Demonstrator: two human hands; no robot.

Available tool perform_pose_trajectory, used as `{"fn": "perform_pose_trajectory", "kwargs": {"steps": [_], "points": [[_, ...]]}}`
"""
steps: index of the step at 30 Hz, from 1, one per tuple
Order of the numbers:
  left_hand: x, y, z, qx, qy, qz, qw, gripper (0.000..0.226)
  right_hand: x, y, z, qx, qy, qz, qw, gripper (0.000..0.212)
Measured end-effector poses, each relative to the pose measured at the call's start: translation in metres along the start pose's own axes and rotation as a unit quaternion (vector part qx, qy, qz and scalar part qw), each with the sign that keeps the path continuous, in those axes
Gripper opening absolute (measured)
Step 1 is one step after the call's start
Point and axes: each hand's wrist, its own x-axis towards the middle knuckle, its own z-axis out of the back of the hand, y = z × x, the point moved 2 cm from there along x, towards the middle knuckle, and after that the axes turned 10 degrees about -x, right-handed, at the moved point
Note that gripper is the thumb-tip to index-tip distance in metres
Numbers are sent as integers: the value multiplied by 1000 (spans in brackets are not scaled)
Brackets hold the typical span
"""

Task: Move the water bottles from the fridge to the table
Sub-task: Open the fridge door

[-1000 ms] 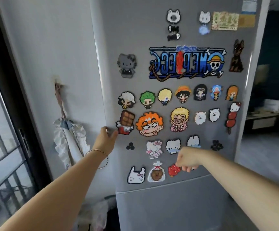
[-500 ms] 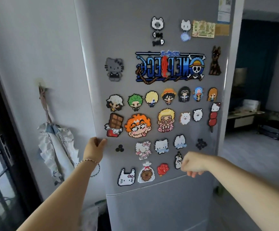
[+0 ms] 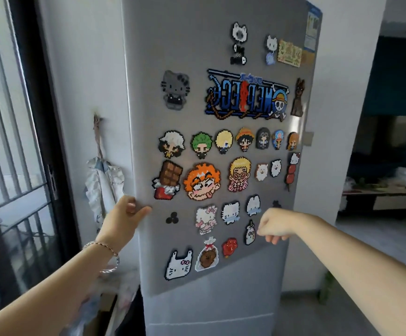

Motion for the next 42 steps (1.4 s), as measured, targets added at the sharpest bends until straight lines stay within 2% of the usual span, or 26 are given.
{"fn": "perform_pose_trajectory", "kwargs": {"steps": [3,6,10,13,17,19,21,24,27,29,31,35,38,42], "points": [[-58,-27,-9,-4,-21,-16,1000,23,-31,-23,-7,12,-25,49,998,32],[-108,-50,-23,-13,-11,-18,1000,22,-65,-46,-17,-5,-2,89,996,31],[-157,-79,-44,5,31,-18,999,24,-103,-87,-25,-22,1,76,997,32],[-190,-102,-66,13,37,-40,998,23,-136,-122,-27,-4,-23,48,999,23],[-235,-139,-93,39,42,-88,994,19,-189,-160,-17,60,-143,17,988,22],[-253,-153,-106,54,78,-94,991,17,-214,-166,-11,125,-230,17,965,27],[-268,-164,-119,109,140,-117,977,30,-238,-159,-7,191,-313,31,930,30],[-293,-177,-136,96,223,-141,960,44,-262,-138,-13,222,-365,75,901,44],[-307,-193,-152,89,304,-121,941,42,-272,-129,-28,211,-375,68,900,79],[-310,-204,-163,176,331,-131,918,35,-274,-136,-32,215,-373,14,902,100],[-314,-218,-172,279,327,-160,888,28,-275,-152,-30,233,-391,-56,889,106],[-316,-240,-196,343,305,-191,868,26,-266,-205,-16,258,-432,-138,853,80],[-311,-242,-226,358,362,-163,845,29,-258,-251,-6,261,-429,-133,854,69],[-308,-249,-277,355,393,-126,839,31,-245,-315,5,288,-438,-129,842,62]]}}
